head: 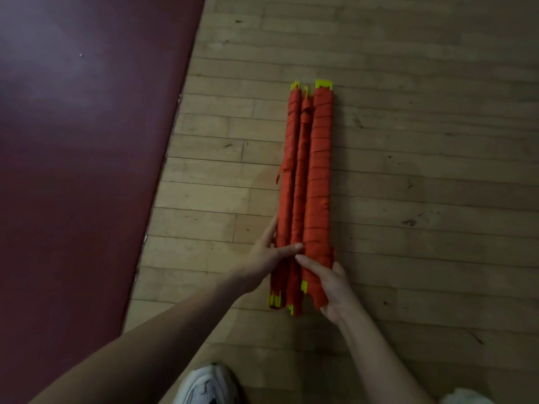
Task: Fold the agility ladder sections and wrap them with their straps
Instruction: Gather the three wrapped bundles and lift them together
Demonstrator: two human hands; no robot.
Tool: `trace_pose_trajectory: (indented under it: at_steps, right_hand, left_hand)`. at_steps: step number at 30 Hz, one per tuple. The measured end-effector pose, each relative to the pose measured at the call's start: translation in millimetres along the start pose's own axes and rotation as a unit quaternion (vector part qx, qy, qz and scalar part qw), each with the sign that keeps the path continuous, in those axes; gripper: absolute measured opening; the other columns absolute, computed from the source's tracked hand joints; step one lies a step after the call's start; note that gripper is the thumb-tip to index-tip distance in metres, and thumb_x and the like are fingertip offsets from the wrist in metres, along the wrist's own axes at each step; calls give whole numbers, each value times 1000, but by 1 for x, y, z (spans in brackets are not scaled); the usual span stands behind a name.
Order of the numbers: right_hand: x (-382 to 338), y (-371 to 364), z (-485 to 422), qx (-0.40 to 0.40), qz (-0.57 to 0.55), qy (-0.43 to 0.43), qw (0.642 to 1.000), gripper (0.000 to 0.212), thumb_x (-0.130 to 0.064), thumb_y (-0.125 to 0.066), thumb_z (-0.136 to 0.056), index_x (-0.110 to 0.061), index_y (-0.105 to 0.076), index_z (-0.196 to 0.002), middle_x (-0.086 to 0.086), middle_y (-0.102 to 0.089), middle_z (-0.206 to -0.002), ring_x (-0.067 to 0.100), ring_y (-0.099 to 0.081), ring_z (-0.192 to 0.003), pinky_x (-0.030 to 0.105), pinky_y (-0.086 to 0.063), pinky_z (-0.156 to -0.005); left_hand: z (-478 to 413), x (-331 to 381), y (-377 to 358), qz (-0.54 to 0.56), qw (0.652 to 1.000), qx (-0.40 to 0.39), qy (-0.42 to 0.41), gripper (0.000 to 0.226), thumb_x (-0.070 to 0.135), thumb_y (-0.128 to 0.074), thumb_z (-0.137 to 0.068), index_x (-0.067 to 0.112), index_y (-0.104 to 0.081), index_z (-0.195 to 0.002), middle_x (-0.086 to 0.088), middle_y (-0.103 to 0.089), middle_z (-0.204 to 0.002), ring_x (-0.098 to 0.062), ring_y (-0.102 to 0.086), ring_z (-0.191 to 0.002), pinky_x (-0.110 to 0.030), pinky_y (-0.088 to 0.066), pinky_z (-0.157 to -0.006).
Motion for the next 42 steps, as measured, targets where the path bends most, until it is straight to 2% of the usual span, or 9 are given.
trace_pose_trajectory:
  at_steps: [4,9,12,15,19,24,33,38,42]
  right_hand:
    - [-23,-2,-12,-6,8,53,999,42,2,-75,-71,-5,-63,-111,17,-72,-101,27,-70,-89,35,-58,-72]
    - [-56,-5,-46,-5,12,94,995,43,-1,-77,-71,-8,-64,-112,13,-73,-100,28,-70,-91,42,-57,-81]
    - [-74,-2,-61,-9,8,106,994,42,-2,-76,-72,-7,-64,-112,13,-73,-99,26,-70,-89,38,-58,-76]
    - [-97,9,-63,7,19,119,993,40,-1,-76,-73,-5,-65,-111,11,-74,-96,22,-71,-85,32,-57,-69]
    - [-144,23,-43,32,34,138,989,40,-4,-78,-71,-7,-67,-109,12,-74,-97,28,-71,-89,38,-57,-74]
    - [-219,38,37,72,33,160,984,40,-2,-79,-70,-13,-67,-106,6,-75,-93,21,-72,-84,32,-58,-69]
    - [-441,57,245,115,21,222,968,41,-7,-81,-70,-19,-66,-107,-2,-75,-89,10,-72,-78,21,-53,-59]
    - [-586,64,371,139,14,279,950,46,-9,-82,-69,-17,-65,-112,1,-75,-95,16,-72,-86,33,-58,-75]
    - [-698,75,477,156,7,322,934,49,-15,-83,-68,-18,-65,-114,1,-75,-97,18,-72,-88,36,-58,-79]
  left_hand:
    - [-18,8,6,26,997,77,-9,61,12,-73,-81,14,-46,-134,-4,-65,-118,-16,-65,-105,-31,-55,-89]
    - [-54,40,8,13,996,89,-27,45,14,-74,-81,17,-56,-122,-2,-70,-108,-11,-70,-92,-24,-57,-76]
    - [-74,56,2,-4,995,91,-43,36,13,-74,-80,15,-61,-113,-1,-73,-99,-11,-71,-86,-23,-57,-70]
    - [-88,69,-11,-23,993,99,-51,27,14,-75,-79,19,-65,-104,-3,-74,-99,-17,-71,-92,-32,-58,-80]
    - [-89,102,-48,-14,996,86,-34,34,14,-75,-80,9,-64,-112,-11,-73,-103,-25,-70,-95,-42,-56,-86]
    - [-49,166,-112,-27,999,47,-6,42,18,-78,-77,9,-64,-115,-11,-73,-104,-28,-70,-97,-46,-55,-88]
    - [61,385,-286,-64,997,-8,-44,38,15,-76,-79,7,-65,-114,-10,-74,-100,-25,-71,-91,-42,-57,-84]
    - [129,537,-392,-88,990,-46,-104,41,18,-78,-77,8,-65,-114,-8,-74,-100,-23,-72,-91,-41,-58,-83]
    - [188,651,-483,-99,981,-82,-145,43,21,-81,-74,9,-65,-112,-9,-73,-102,-25,-71,-93,-45,-56,-87]
Point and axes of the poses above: each hand's wrist, its own z-axis away from the middle knuckle, its own y-axis out of the back of the hand, x = y × z, the point moved 9 cm from there along -z, towards the middle knuckle
